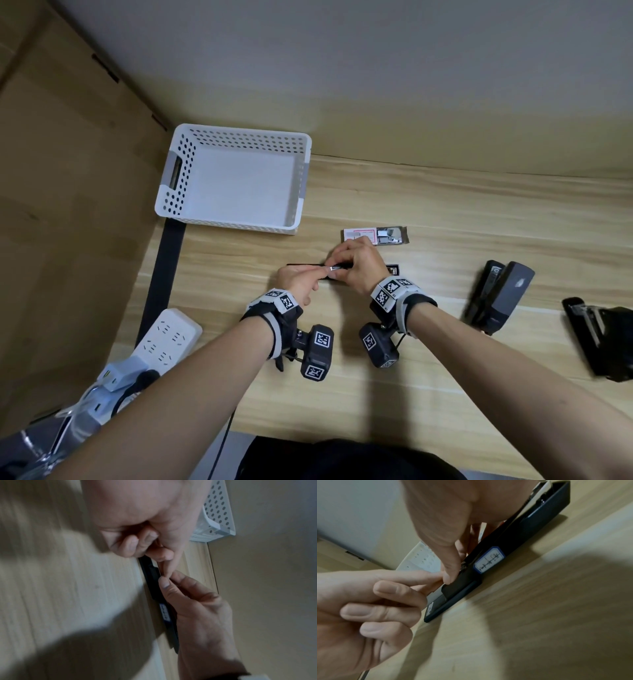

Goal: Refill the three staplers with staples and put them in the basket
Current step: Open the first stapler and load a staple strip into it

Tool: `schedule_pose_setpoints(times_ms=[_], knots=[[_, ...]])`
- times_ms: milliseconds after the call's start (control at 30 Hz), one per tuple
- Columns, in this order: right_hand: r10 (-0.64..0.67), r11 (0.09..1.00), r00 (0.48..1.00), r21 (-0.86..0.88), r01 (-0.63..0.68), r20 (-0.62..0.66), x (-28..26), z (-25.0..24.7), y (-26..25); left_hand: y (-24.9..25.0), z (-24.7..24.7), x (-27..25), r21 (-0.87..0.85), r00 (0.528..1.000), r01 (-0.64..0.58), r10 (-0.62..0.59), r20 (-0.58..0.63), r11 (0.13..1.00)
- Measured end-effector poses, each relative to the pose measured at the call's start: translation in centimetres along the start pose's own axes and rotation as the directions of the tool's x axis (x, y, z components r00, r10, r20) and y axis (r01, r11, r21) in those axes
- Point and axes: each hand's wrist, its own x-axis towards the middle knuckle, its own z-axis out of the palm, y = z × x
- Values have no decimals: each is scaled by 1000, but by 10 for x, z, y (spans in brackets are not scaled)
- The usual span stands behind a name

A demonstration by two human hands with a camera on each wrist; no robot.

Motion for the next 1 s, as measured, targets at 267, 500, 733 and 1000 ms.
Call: schedule_pose_setpoints(times_ms=[267, 500, 733, 1000], knots=[[17, 1000, 997, 4, -17, 70, -5, -10, 8, -1, -3, 0, -71, 998, -11, 15, 60, 997], [-35, 999, 998, 14, 36, -52, -18, -17, -5, 5, -10, -7, -65, 991, -45, 53, 119, 997], [-86, 994, 996, -68, 85, -19, -23, -15, -20, 5, -21, -11, 26, 986, -65, 60, 152, 998], [-61, 985, 990, -169, 39, -124, -23, -9, -19, 10, -28, -14, 107, 972, -202, 212, -98, 974]])
